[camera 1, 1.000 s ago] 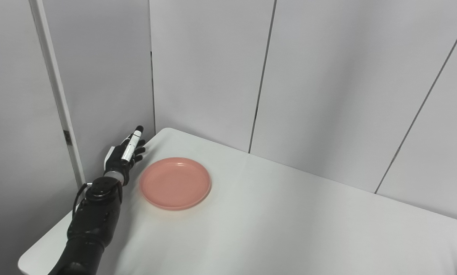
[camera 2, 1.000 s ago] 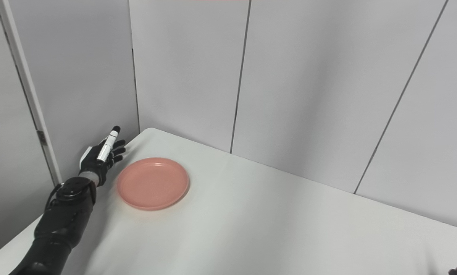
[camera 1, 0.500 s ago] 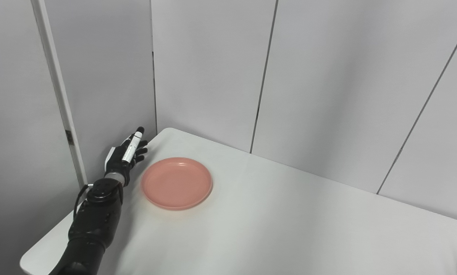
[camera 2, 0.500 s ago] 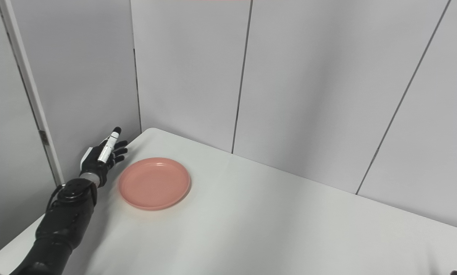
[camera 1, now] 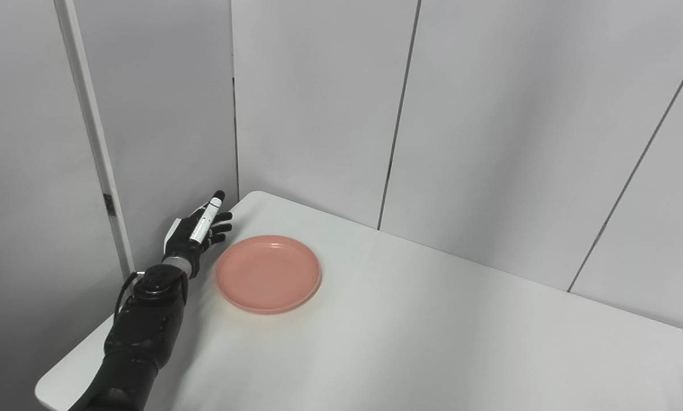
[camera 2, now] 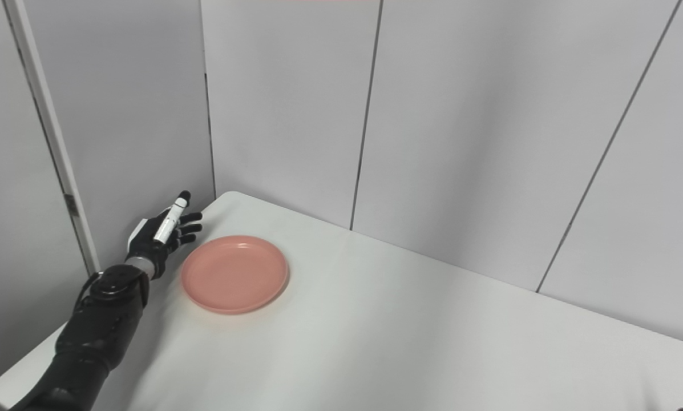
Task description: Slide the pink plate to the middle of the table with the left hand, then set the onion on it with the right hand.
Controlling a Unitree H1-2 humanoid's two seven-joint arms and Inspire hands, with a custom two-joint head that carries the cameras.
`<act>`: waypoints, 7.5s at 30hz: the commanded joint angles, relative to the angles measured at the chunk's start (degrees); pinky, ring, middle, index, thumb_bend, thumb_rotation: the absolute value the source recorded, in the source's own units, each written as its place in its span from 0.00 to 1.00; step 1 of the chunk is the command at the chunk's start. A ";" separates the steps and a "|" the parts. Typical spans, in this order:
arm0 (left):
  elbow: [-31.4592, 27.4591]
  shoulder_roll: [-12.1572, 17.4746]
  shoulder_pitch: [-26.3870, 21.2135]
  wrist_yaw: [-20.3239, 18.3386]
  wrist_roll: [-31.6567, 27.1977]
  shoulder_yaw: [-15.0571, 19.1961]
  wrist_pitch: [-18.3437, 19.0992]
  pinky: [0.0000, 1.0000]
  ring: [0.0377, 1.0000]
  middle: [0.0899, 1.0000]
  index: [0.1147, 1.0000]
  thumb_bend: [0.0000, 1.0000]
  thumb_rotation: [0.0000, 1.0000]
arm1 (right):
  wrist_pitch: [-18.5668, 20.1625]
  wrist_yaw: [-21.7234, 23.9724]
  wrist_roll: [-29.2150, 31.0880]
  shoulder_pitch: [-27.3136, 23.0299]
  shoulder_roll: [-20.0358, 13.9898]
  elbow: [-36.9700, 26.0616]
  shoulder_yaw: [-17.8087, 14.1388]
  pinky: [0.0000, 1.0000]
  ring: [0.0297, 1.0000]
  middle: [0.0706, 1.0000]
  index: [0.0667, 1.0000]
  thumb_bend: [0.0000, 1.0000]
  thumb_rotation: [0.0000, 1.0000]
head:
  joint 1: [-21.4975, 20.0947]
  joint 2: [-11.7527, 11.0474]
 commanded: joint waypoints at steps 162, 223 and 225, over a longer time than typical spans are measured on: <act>-33.65 -29.23 14.52 -4.35 2.21 -15.46 9.81 0.87 0.81 0.79 0.88 0.69 0.81 | 7.28 -9.73 -10.13 5.36 13.14 -11.78 8.02 0.94 0.94 0.95 0.98 0.84 0.89 | -27.44 12.70; -27.50 -25.67 13.47 -8.10 -1.75 -11.47 5.75 0.84 0.81 0.78 0.89 0.68 0.82 | 13.03 -13.63 -13.62 1.92 13.95 -20.43 6.92 0.88 0.89 0.89 0.90 0.82 0.77 | -42.19 9.23; -26.95 -25.45 13.47 -8.46 -1.92 -11.32 5.25 0.85 0.81 0.78 0.89 0.67 0.82 | 14.99 -13.72 -14.61 1.46 13.10 -23.34 6.62 0.89 0.89 0.90 0.90 0.80 0.78 | -43.28 8.66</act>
